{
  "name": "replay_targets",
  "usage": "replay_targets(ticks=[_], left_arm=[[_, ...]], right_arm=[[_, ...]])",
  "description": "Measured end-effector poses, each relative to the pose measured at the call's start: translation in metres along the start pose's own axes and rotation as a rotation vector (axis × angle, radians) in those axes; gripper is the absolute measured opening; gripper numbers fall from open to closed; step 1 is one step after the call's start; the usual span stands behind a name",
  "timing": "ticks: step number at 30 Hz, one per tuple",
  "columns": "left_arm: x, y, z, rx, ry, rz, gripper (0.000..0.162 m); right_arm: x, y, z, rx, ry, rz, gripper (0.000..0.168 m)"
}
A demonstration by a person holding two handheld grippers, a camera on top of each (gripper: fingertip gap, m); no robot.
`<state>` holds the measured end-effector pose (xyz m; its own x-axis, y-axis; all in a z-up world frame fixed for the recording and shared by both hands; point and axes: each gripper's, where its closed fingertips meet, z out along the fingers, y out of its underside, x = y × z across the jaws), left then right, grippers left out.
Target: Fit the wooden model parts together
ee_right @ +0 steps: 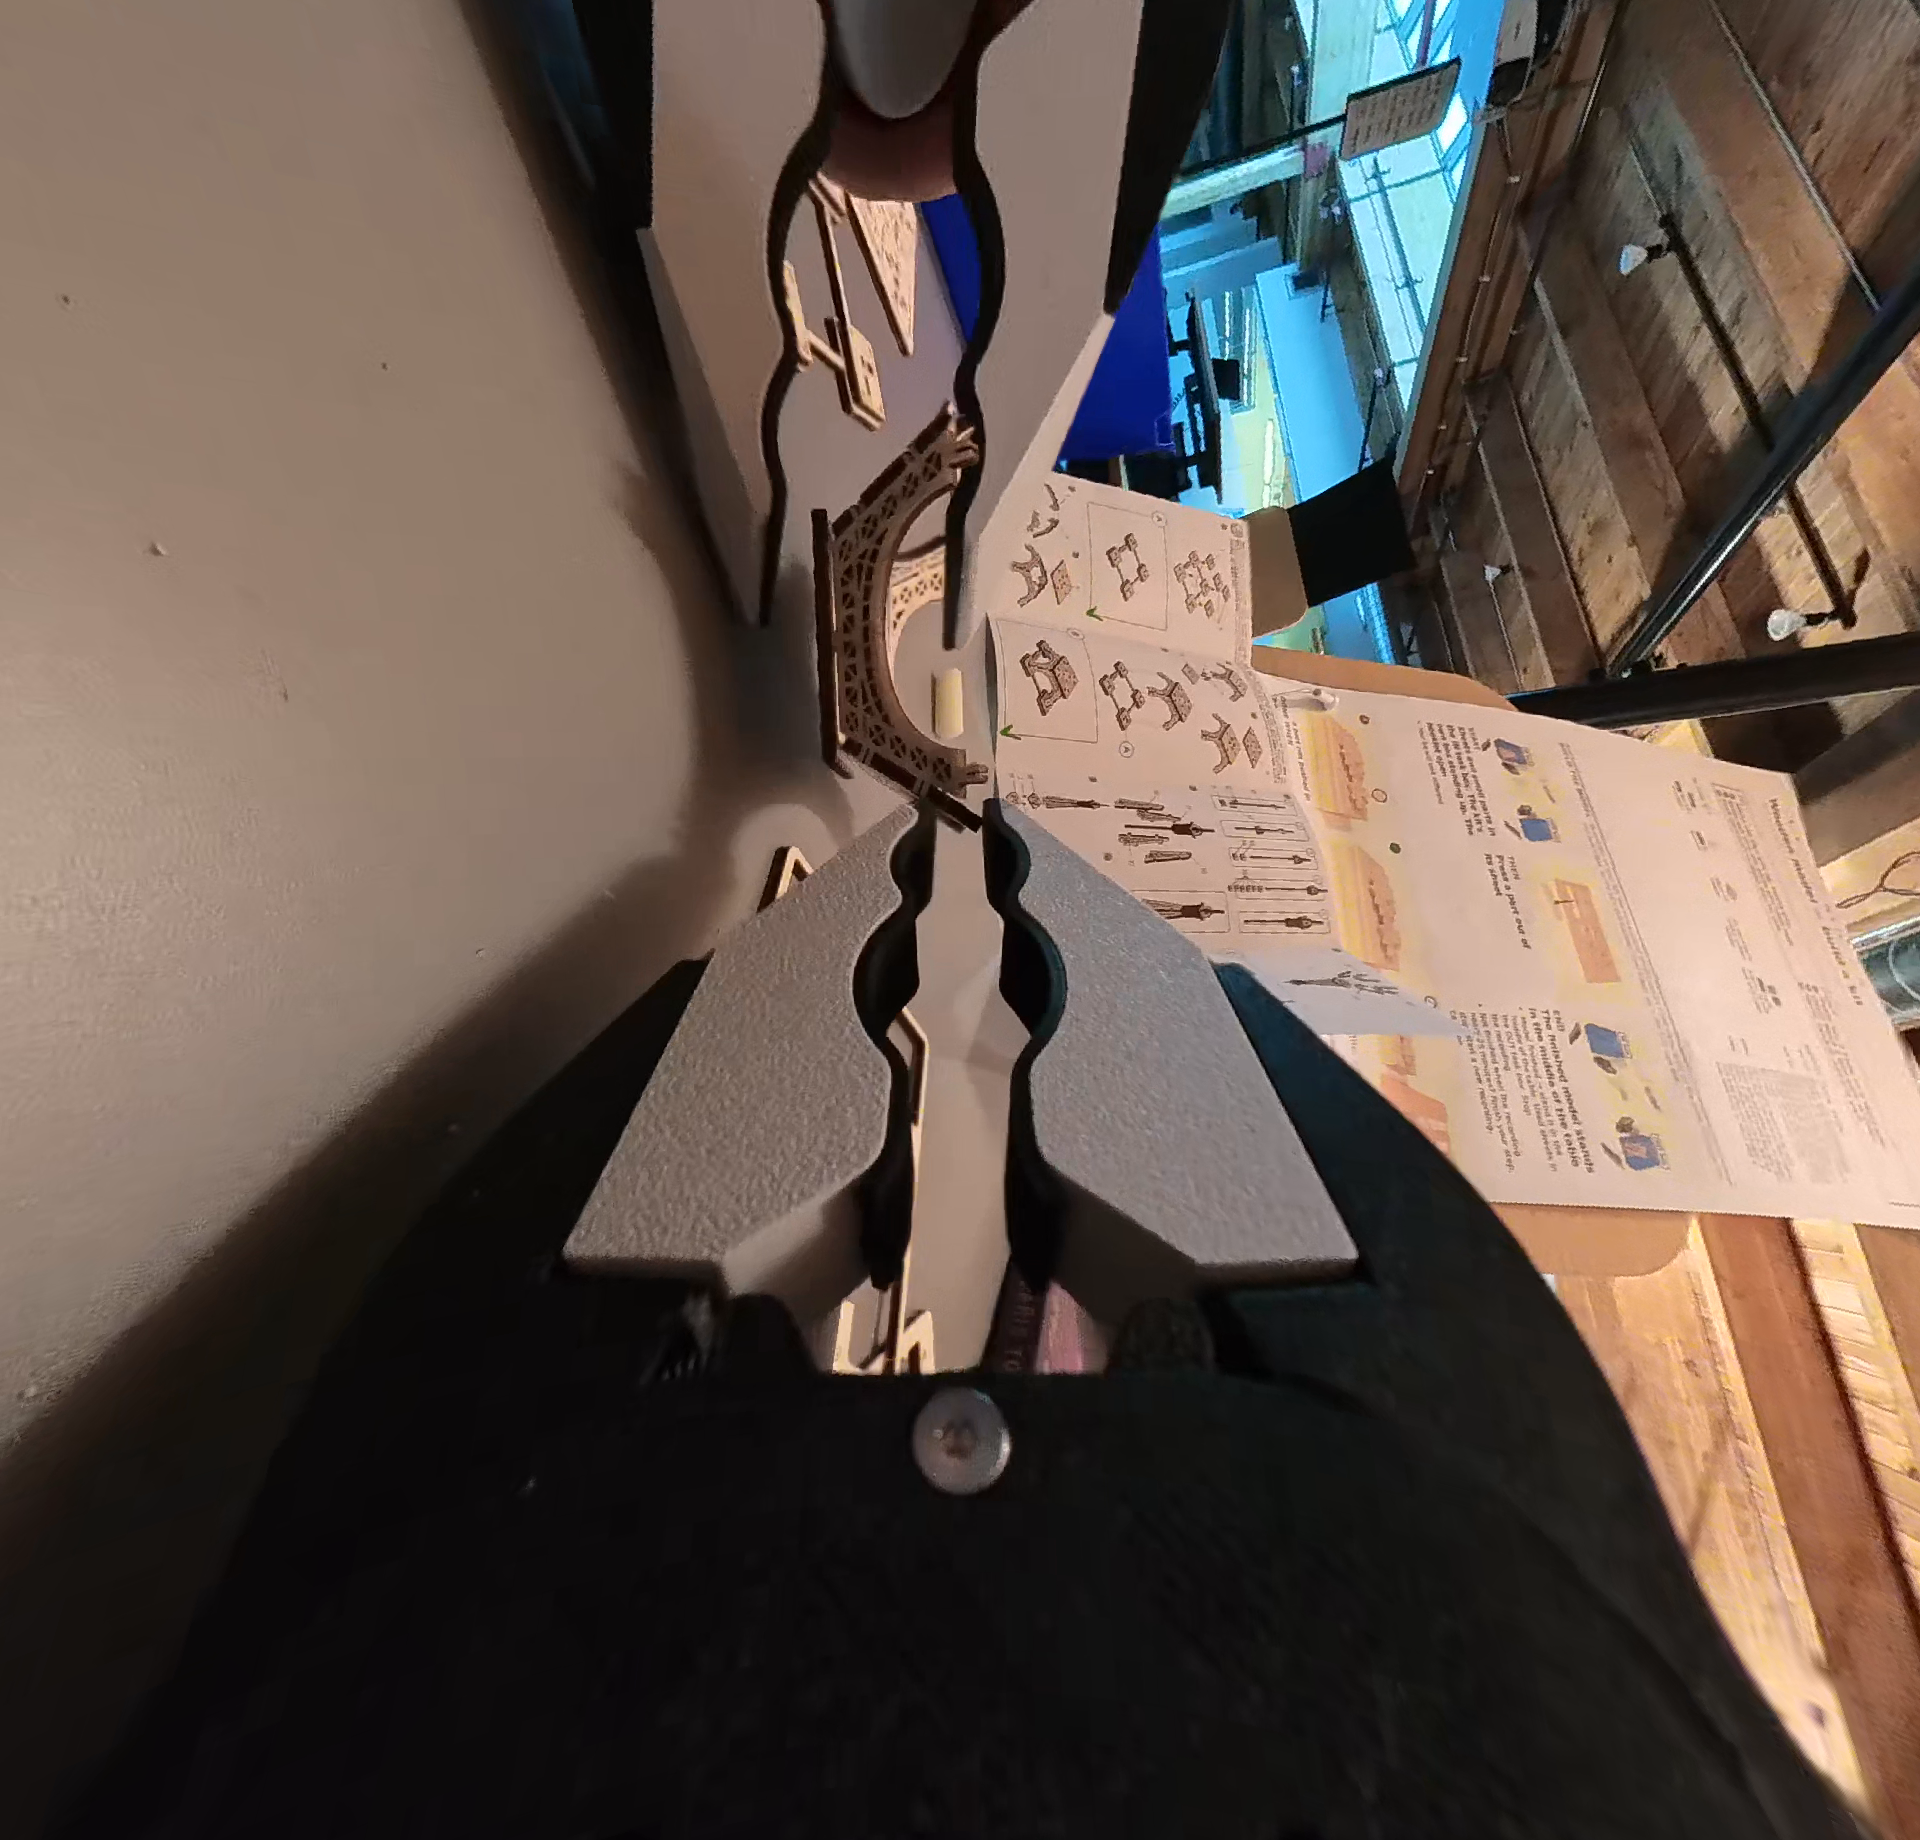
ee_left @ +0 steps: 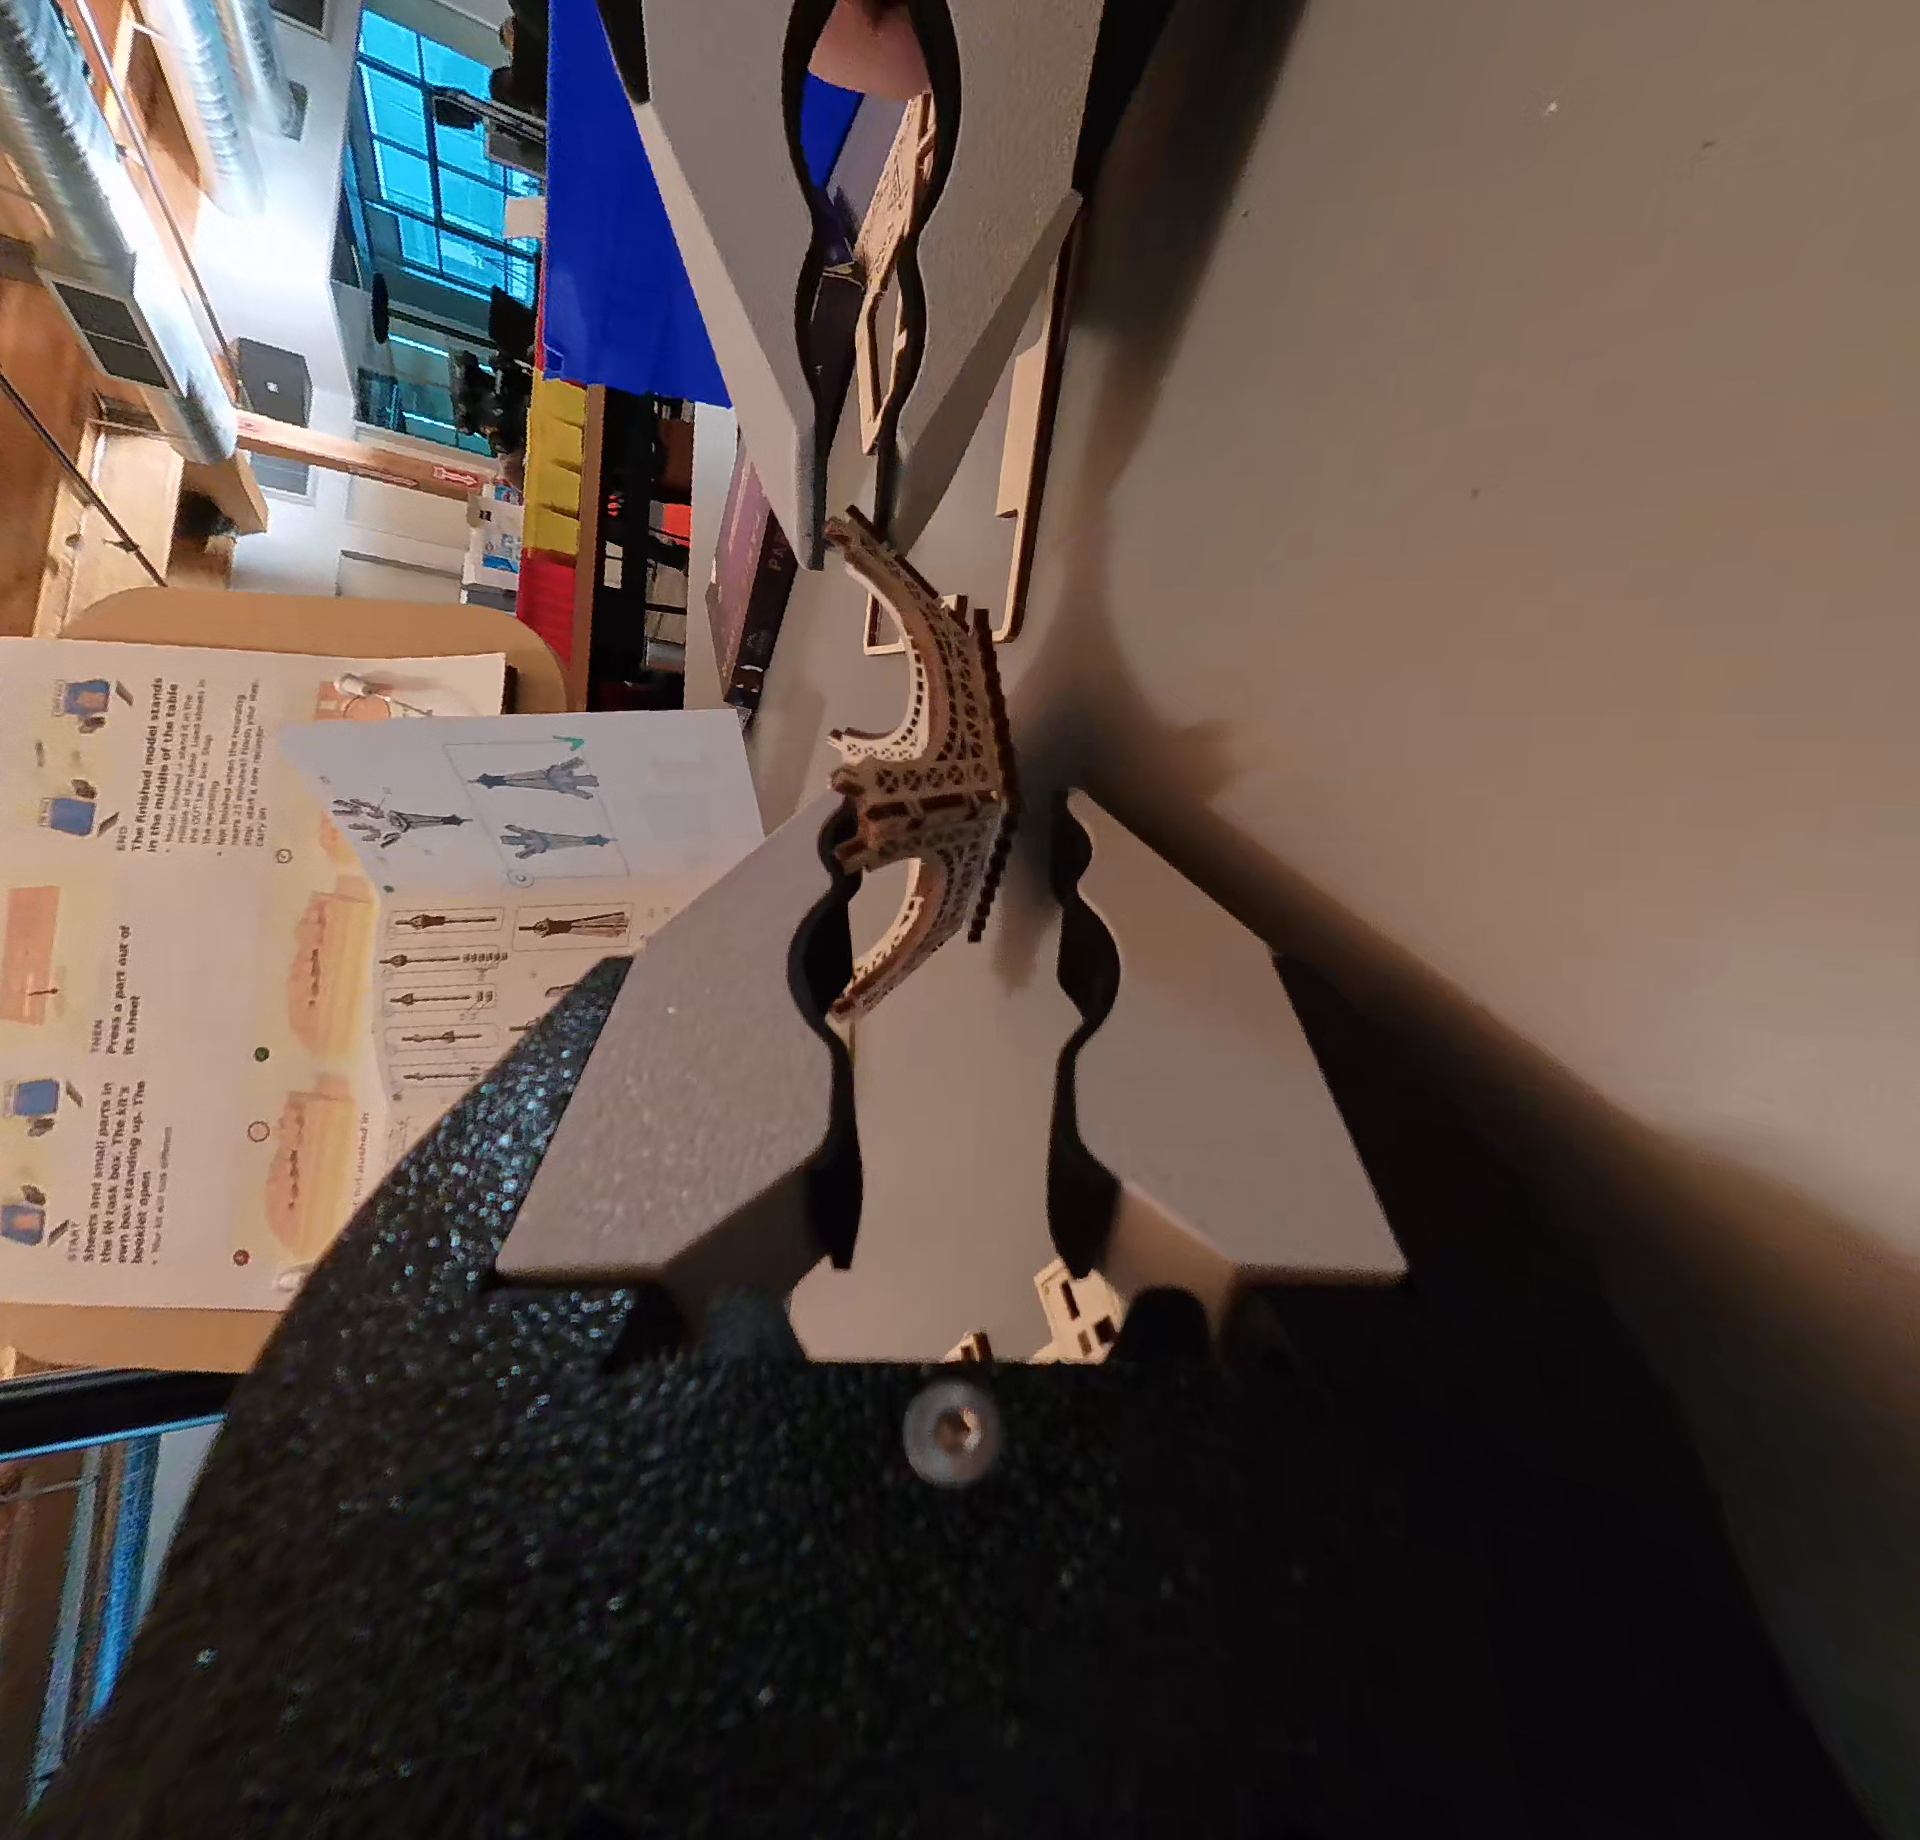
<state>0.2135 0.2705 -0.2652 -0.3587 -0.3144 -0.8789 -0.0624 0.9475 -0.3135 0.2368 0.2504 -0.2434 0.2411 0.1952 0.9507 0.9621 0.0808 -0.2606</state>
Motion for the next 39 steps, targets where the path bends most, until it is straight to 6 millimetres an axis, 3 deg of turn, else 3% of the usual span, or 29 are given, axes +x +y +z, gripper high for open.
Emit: replay_targets(ticks=[9,11,16,19,23,26,29,32,35,39], left_arm=[[-0.002,-0.005,-0.001,0.028,-0.015,-0.006,0.025],[-0.005,-0.008,-0.004,0.039,-0.02,-0.005,0.024],[-0.035,-0.018,-0.02,0.109,-0.061,-0.093,0.019],[-0.059,-0.032,-0.034,0.181,-0.087,-0.118,0.018],[-0.074,-0.049,-0.044,0.212,-0.073,-0.037,0.017],[-0.087,-0.073,-0.059,0.288,-0.051,-0.002,0.017],[-0.108,-0.097,-0.084,0.385,-0.027,0.009,0.018],[-0.134,-0.119,-0.112,0.455,-0.03,0.054,0.017],[-0.158,-0.144,-0.142,0.502,-0.042,0.123,0.017],[-0.178,-0.17,-0.172,0.5,-0.053,0.231,0.016]], right_arm=[[0.003,-0.008,0.002,0.019,0.028,0.031,0.006],[0.01,-0.01,0.0,0.044,0.06,0.064,0.014],[0.023,0.002,-0.009,0.077,0.076,0.192,0.053],[0.022,-0.003,-0.004,0.108,-0.006,0.282,0.052],[0.031,-0.012,0.007,0.131,-0.025,0.329,0.052],[0.061,-0.028,-0.001,0.202,0.025,0.325,0.056],[0.112,-0.066,-0.023,0.375,0.128,0.279,0.055],[0.146,-0.094,-0.036,0.434,0.178,0.204,0.053],[0.174,-0.124,-0.054,0.511,0.225,0.151,0.042],[0.215,-0.167,-0.093,0.634,0.327,0.113,0.029]])
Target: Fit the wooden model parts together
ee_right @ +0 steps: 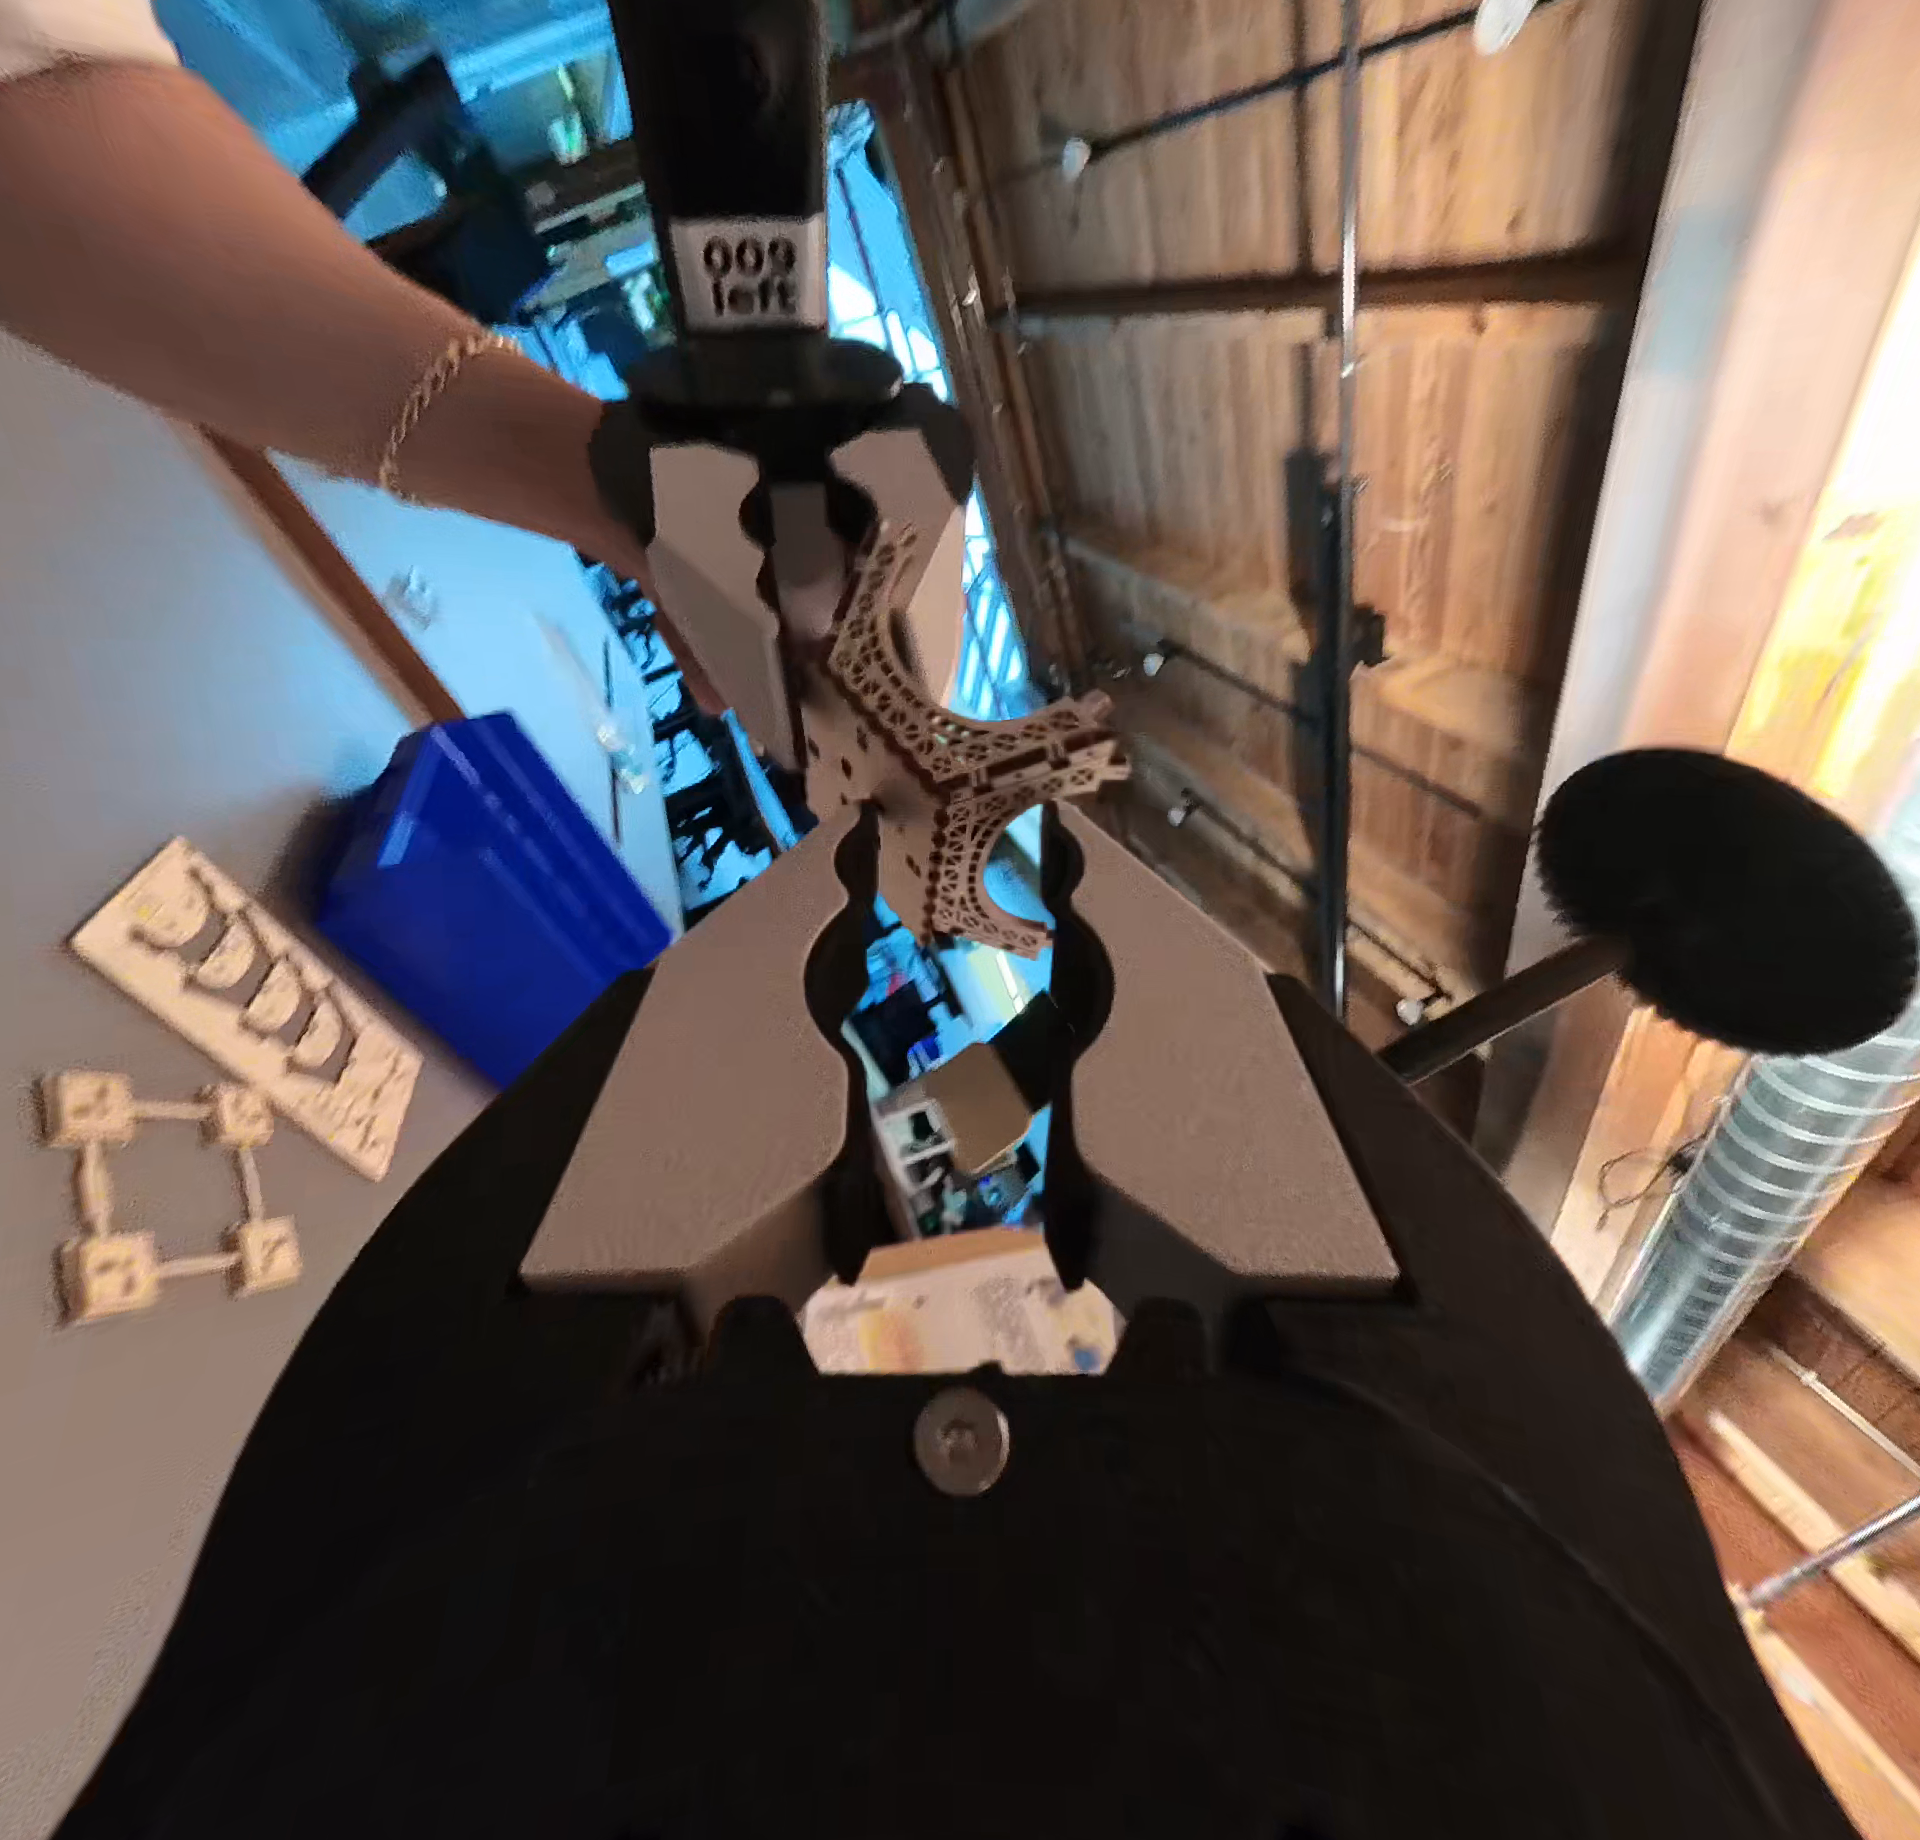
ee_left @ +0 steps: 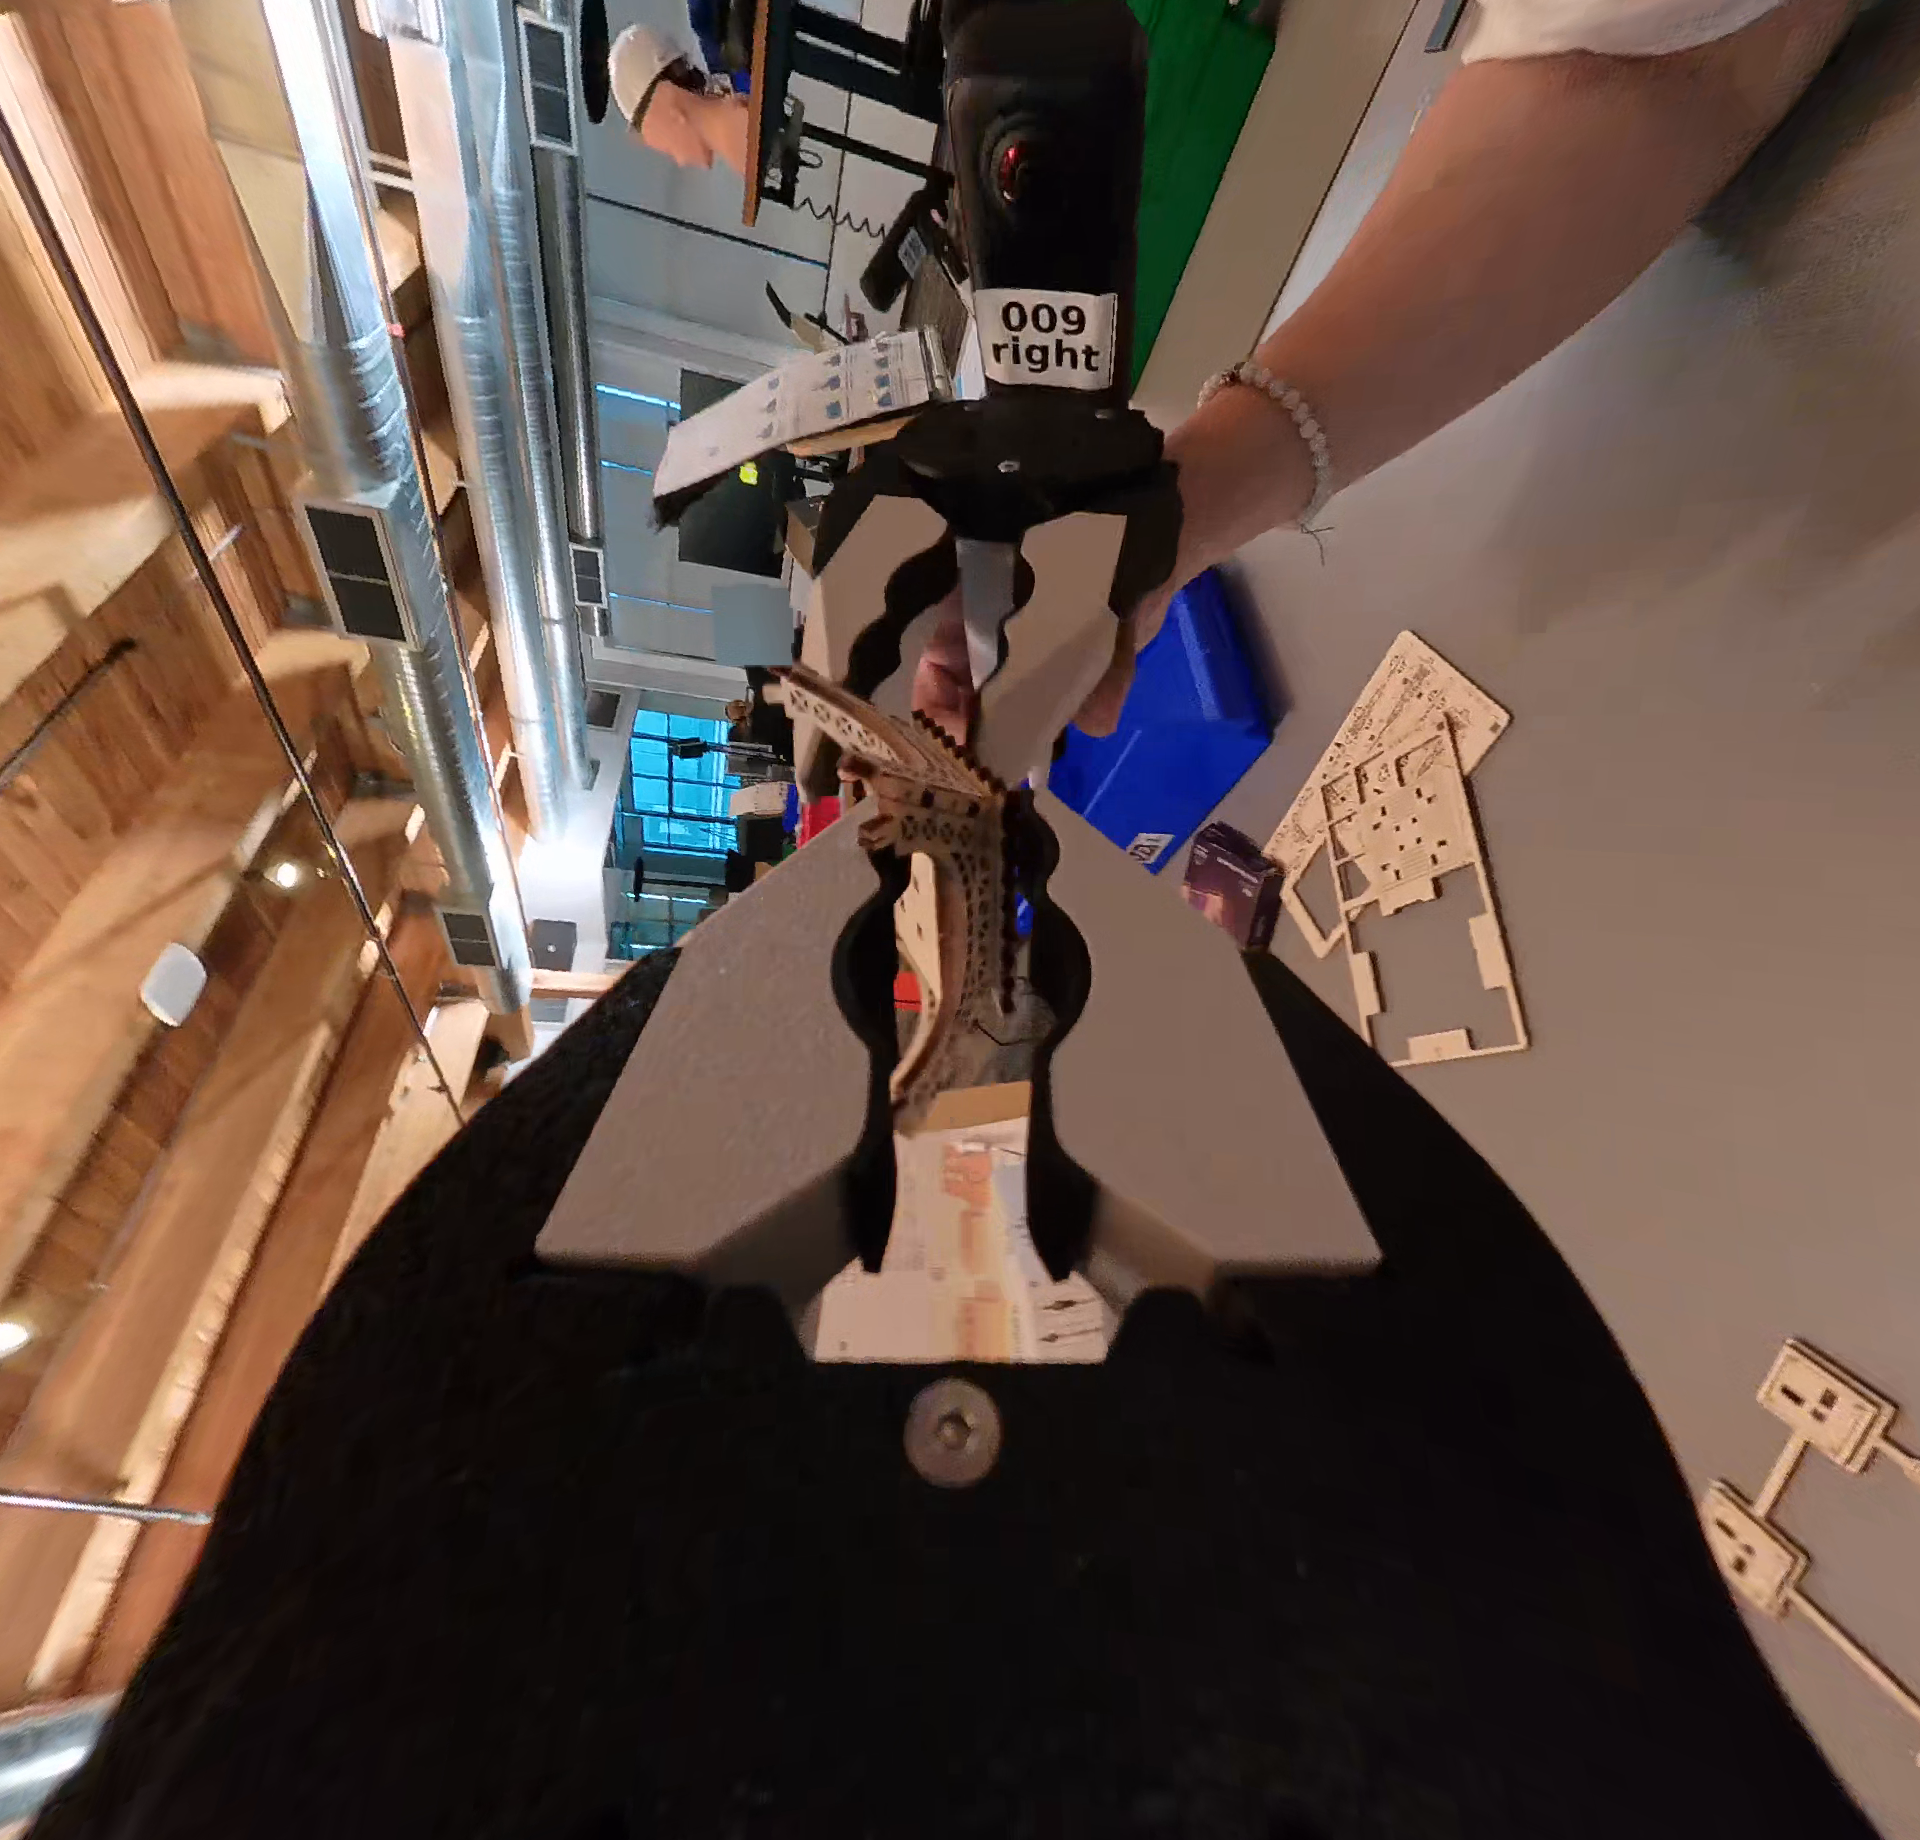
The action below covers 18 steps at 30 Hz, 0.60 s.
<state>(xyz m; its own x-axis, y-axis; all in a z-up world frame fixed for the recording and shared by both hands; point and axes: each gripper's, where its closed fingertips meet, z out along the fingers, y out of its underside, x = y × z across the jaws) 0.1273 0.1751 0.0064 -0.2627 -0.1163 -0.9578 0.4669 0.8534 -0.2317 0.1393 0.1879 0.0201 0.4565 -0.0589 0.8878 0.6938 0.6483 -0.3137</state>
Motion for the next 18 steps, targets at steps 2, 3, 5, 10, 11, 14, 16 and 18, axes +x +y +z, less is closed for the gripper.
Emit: replay_targets(ticks=[2,3,5,10,11,14,16,18], left_arm=[[-0.01,-0.018,-0.005,0.022,0.008,0.015,0.015],[-0.015,-0.025,-0.007,0.027,0.013,0.015,0.015],[-0.022,-0.035,-0.009,0.02,0.011,0.034,0.015],[-0.036,-0.049,-0.01,-0.024,-0.031,0.033,0.025],[-0.039,-0.05,-0.01,-0.037,-0.044,0.032,0.025],[-0.043,-0.055,-0.011,-0.055,-0.071,0.052,0.026],[-0.047,-0.058,-0.011,-0.069,-0.093,0.057,0.027],[-0.051,-0.057,-0.011,-0.094,-0.103,0.07,0.028]], right_arm=[[0.011,-0.021,0.002,0.029,0.012,-0.038,0.026],[0.015,-0.03,0.002,0.037,0.02,-0.054,0.025],[0.021,-0.042,0.002,0.056,0.04,-0.063,0.024],[0.027,-0.057,-0.001,0.064,0.066,-0.104,0.019],[0.027,-0.059,-0.001,0.055,0.074,-0.114,0.019],[0.031,-0.064,-0.001,0.059,0.104,-0.116,0.018],[0.033,-0.07,-0.002,0.082,0.121,-0.11,0.018],[0.037,-0.07,-0.002,0.082,0.143,-0.102,0.018]])
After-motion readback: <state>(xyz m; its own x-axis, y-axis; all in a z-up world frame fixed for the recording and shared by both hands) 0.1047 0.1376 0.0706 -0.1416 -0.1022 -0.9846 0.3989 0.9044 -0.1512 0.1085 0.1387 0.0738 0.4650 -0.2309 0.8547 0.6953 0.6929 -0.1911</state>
